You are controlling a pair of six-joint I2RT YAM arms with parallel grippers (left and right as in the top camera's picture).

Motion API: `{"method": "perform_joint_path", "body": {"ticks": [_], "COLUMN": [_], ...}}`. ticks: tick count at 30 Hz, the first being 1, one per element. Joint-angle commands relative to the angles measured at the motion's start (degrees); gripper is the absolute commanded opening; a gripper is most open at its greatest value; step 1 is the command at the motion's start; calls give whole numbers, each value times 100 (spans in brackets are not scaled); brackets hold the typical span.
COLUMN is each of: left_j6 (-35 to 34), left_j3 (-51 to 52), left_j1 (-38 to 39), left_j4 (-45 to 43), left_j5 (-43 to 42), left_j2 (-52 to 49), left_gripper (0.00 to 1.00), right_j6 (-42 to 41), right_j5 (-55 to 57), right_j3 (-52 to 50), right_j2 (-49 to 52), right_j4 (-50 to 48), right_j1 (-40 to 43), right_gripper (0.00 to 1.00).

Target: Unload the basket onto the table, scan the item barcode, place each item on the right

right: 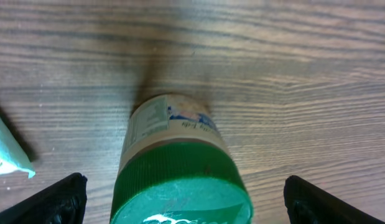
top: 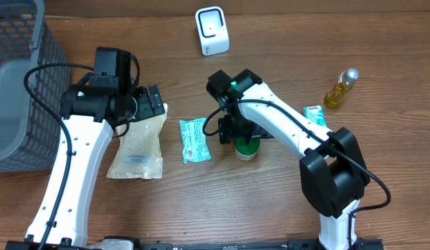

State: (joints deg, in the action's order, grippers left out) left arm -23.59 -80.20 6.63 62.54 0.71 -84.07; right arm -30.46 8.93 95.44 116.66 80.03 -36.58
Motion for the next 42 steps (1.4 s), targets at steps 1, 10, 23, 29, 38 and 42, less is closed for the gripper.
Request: {"method": "perform_joint_path", "body": {"ticks": [1,10,23,29,38,42], "left_j6": [46,46,46,48,46,46], "left_j3": [-44,-44,-44,-44,-44,-44], "left_j1": [-24,-24,-24,-24,-24,-24], "left_j4": [0,0,0,0,0,0], "left_j5": [35,35,35,35,35,35], "left_j2": [7,7,7,7,7,7], "left_gripper": [100,100,100,100,100,100], "right_j6": [-330,-437,-444,-358,-358,-358], "right_j5": [485,715,697,396,337,136], "right_j3": [-22,-26,-219,-251,-800,-1086], "right_j2": [-592,-857,-863,-855,-839,-833], "right_j4": [-17,-68,-398,-391,-769,-1121], "right_j1": [-11,-11,-7,-4,-7,-4], "right_gripper": [98,100,100,100,100,100]}}
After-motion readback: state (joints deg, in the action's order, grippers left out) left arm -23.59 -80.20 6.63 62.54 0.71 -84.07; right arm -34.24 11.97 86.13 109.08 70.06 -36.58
